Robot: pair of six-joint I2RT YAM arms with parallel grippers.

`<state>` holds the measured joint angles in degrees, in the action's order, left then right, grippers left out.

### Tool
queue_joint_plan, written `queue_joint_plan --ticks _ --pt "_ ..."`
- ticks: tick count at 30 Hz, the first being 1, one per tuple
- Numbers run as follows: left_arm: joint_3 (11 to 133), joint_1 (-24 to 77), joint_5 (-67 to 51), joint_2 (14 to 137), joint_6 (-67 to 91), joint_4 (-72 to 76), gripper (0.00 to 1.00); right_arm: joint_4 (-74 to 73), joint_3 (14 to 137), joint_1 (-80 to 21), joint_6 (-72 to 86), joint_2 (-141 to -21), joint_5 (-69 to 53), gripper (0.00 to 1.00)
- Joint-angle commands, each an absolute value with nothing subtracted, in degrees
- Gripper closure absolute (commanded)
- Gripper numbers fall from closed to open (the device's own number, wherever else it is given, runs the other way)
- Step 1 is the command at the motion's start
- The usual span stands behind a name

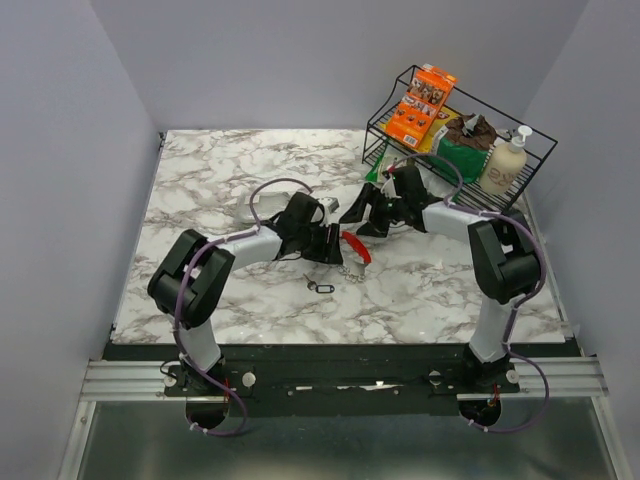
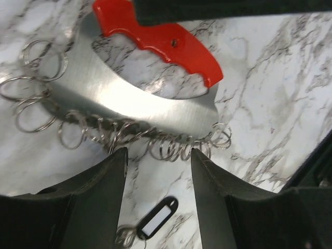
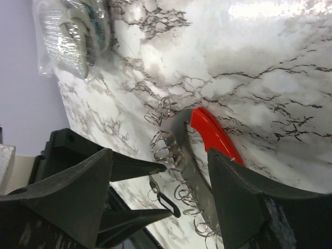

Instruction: Put the keys on the keyring

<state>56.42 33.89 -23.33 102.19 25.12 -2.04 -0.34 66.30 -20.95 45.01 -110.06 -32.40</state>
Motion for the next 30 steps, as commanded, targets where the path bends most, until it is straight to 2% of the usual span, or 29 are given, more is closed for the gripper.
queue_joint_plan --ticks 1,6,11,22,30 --pt "58.71 33.93 -16.62 96.60 16.71 -12.91 0.39 -3.25 62.50 -21.09 40.61 -102.32 -27.43 0.18" --pt "59.67 33.58 -15.73 94.66 15.12 -12.48 0.39 -4.39 56.61 -21.09 40.52 -95.20 -26.10 0.18" --pt "64.24 31.64 -17.49 99.21 14.85 -11.34 0.39 -5.71 50.90 -21.01 40.52 -92.02 -26.01 0.18" --pt "74.08 28.21 -21.35 111.00 13.97 -11.95 0.39 -0.97 46.32 -21.01 44.82 -95.89 -31.02 0.18" --pt "74.27 27.60 -22.15 114.26 14.94 -10.99 0.39 2.72 46.84 -21.18 46.76 -100.10 -34.10 0.18"
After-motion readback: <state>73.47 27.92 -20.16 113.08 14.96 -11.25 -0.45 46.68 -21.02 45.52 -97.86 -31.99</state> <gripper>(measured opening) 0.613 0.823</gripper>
